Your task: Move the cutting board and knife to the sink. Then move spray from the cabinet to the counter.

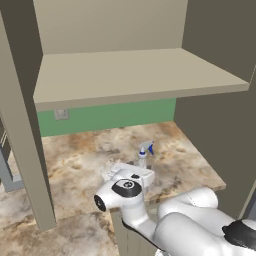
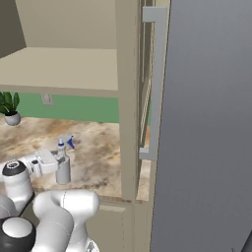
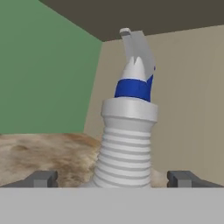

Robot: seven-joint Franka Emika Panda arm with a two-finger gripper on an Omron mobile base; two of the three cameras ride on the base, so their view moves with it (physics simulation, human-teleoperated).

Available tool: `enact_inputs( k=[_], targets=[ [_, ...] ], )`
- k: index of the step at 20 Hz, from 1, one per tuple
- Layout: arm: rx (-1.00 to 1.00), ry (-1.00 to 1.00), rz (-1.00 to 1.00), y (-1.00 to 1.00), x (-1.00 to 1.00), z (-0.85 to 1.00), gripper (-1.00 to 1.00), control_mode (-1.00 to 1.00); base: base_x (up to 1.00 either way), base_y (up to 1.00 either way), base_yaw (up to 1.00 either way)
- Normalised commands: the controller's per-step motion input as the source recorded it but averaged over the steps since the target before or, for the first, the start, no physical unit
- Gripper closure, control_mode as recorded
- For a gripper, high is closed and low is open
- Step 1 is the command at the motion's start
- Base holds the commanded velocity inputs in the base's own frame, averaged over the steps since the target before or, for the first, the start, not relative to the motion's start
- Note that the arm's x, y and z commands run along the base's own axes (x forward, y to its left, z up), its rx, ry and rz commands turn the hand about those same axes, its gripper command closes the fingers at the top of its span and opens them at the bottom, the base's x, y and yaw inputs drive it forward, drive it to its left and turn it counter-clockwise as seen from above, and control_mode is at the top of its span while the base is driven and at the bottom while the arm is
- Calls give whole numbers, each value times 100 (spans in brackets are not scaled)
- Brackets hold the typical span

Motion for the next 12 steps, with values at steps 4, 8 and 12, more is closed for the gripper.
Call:
enact_inputs(
  k=[4,8,12],
  targets=[
    [0,-12,0,-5,-36,0,-100,-100,0,0,0],
    [1,-8,0,-6,-31,3,-100,-100,0,0,0],
    [8,-3,0,-17,-27,27,-100,-100,0,0,0]
  ],
)
